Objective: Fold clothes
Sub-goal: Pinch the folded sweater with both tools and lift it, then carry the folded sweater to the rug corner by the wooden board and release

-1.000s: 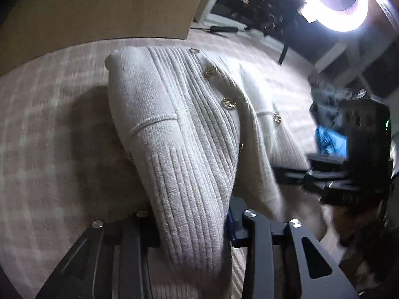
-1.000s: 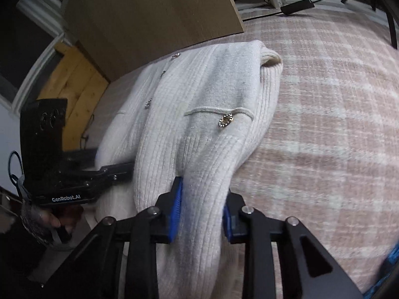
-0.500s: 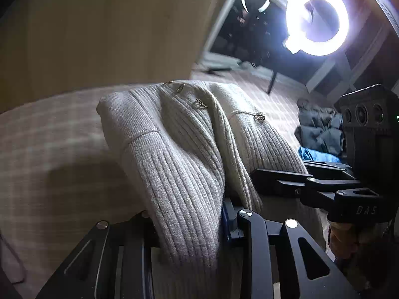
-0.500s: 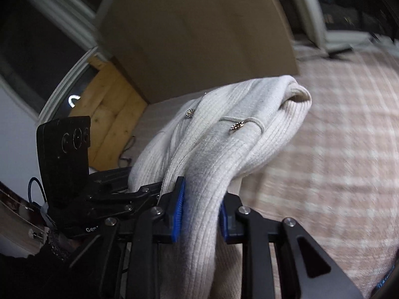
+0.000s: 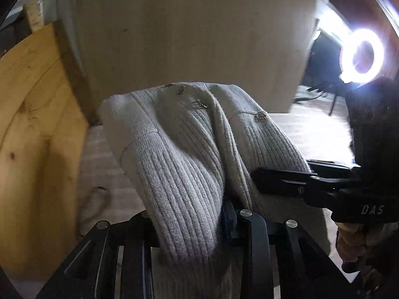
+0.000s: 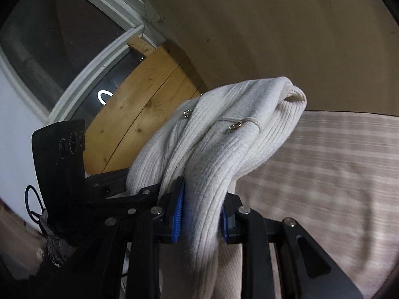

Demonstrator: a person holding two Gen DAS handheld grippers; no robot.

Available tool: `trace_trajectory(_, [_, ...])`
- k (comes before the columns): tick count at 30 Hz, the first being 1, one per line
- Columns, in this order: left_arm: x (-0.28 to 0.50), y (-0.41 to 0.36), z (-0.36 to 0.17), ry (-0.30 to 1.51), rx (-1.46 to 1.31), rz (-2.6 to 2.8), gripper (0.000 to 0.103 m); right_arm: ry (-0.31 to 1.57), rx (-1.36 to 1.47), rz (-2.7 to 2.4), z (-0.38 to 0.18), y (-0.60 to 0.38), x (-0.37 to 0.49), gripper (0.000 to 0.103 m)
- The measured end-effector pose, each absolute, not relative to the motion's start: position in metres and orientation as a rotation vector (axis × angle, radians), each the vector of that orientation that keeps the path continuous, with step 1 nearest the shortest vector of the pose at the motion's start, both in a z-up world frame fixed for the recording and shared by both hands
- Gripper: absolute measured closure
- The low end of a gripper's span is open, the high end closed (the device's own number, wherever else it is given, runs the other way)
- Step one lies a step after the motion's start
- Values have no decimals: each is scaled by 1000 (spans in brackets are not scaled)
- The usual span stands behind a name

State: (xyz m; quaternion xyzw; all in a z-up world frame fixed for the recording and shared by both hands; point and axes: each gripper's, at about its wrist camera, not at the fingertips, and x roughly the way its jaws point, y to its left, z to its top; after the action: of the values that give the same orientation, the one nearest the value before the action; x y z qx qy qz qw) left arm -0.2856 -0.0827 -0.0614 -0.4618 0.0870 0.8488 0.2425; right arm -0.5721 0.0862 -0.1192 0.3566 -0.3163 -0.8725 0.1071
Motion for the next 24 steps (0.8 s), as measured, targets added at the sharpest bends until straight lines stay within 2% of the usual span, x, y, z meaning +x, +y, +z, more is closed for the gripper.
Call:
trace_trajectory(4, [-322, -95, -86, 309, -1300, 2302, 73, -1013, 1146, -2576, -152, 87, -592, 80])
trace_trajectory(6, [-342, -108, -120, 368, -1444, 2297, 67, -1055, 1195, -2578, -169, 88, -602, 80])
trace_trajectory(8, [-361, -121, -154, 428, -1588, 2284, 67, -1105, 1288, -2562, -189, 91, -610, 80])
trace_trajectory(9, [-368, -129, -166, 417, -1638, 2279, 64, -1136, 1405, -2518, -205, 96, -610, 79])
trace_trajectory(10, [-368, -137, -165, 332, -1627, 2286, 62, -1151, 1451, -2490, -213, 102, -606, 79])
trace_trajectory(12, [-363, -141, -152, 295, -1582, 2299, 61, -1159, 1402, -2515, -205, 113, -591, 79])
trace_trajectory(18, [-343, -147, -116, 305, -1453, 2320, 61, -941, 1224, -2684, -146, 115, -560, 79])
trace_trajectory(21, [-335, -154, -105, 243, -1403, 2326, 61, -814, 1282, -2670, -153, 94, -570, 79])
trace_trajectory(24, [-337, -152, -125, 198, -1400, 2262, 60, -648, 1444, -2629, -178, 70, -586, 79])
